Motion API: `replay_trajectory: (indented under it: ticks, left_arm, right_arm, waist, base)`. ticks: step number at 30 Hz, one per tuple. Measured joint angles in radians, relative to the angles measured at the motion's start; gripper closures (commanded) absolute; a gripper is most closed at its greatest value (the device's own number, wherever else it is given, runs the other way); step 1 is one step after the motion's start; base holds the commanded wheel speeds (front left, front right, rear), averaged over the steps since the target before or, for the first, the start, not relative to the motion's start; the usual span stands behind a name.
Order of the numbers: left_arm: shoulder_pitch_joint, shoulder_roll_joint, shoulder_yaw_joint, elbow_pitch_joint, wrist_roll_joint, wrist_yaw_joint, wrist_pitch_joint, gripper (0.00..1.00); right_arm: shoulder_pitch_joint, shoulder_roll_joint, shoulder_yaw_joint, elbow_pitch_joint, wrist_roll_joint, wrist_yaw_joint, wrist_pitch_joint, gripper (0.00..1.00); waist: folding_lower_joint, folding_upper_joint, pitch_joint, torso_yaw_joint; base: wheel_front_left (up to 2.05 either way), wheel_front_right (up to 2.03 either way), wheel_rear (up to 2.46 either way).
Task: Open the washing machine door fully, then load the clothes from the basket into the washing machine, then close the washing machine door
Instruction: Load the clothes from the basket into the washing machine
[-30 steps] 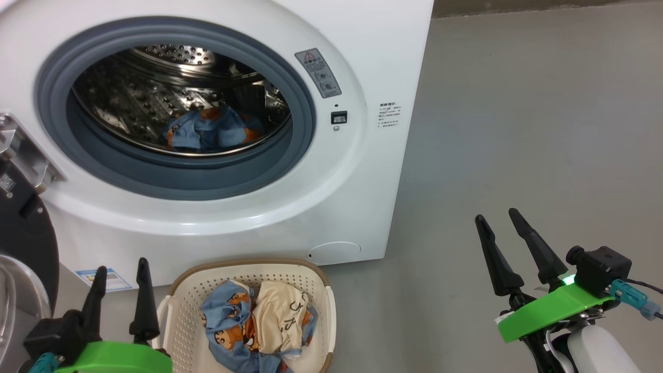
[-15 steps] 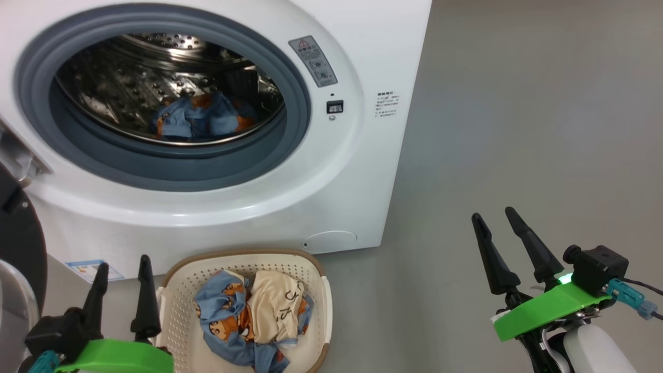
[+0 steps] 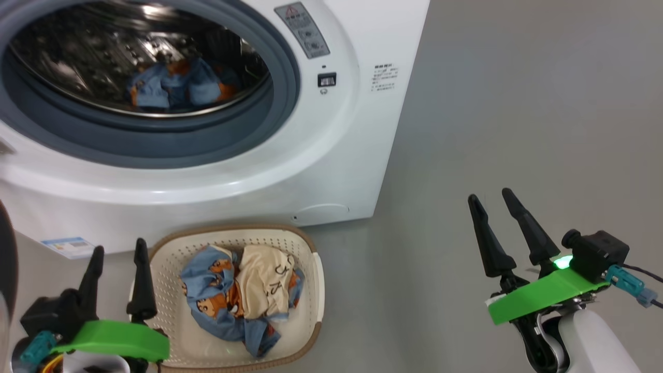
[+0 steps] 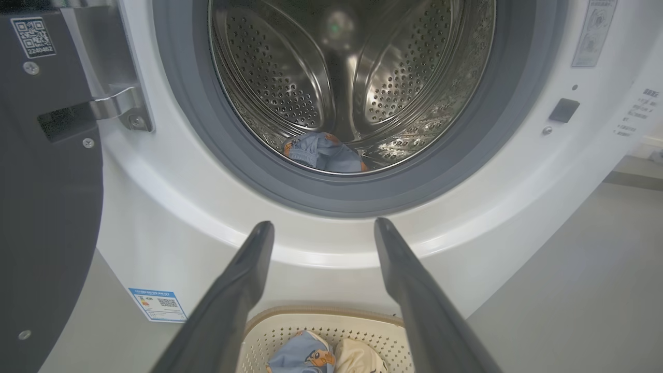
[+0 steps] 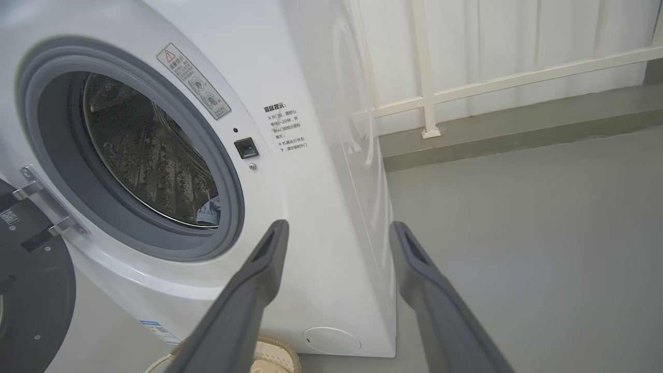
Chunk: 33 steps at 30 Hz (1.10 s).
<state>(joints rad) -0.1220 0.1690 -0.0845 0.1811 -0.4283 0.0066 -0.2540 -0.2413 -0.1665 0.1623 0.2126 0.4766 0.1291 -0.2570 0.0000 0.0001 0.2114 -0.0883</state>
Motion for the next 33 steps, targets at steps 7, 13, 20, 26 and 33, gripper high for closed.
replay_trajectory:
  ticks: [7, 13, 20, 26, 33]
  left_arm:
    - [-0.050, 0.012, -0.001, 0.028, 0.000, -0.013, 0.000, 0.00]
    - [-0.089, 0.019, -0.004, 0.062, 0.000, -0.022, 0.000, 0.00]
    - [-0.143, 0.035, -0.018, 0.117, 0.000, -0.030, 0.010, 0.00]
    - [-0.201, 0.054, -0.035, 0.186, 0.002, -0.039, 0.043, 0.00]
    - [-0.289, 0.083, -0.044, 0.316, 0.002, -0.066, 0.053, 0.00]
  right_arm:
    - [-0.033, 0.013, -0.007, -0.012, -0.004, 0.000, 0.000, 0.00]
    - [-0.060, 0.021, -0.008, -0.017, -0.017, 0.000, 0.000, 0.00]
    - [-0.094, 0.040, -0.008, -0.029, -0.033, 0.000, 0.000, 0.00]
    - [-0.136, 0.050, -0.007, -0.041, -0.036, 0.000, 0.000, 0.00]
    - [-0.176, 0.070, -0.002, -0.051, -0.038, 0.000, 0.000, 0.00]
  waist:
    - [0.0000, 0.0000, 0.070, -0.010]
    - [0.0000, 0.0000, 0.129, -0.020]
    - [0.0000, 0.0000, 0.204, -0.030]
    - [0.0000, 0.0000, 0.278, -0.043]
    - [0.0000, 0.0000, 0.378, -0.080]
  base:
    - [0.00, 0.00, 0.00]
    - [0.00, 0.00, 0.00]
    - [0.00, 0.00, 0.00]
    - [0.00, 0.00, 0.00]
    - [0.00, 0.00, 0.00]
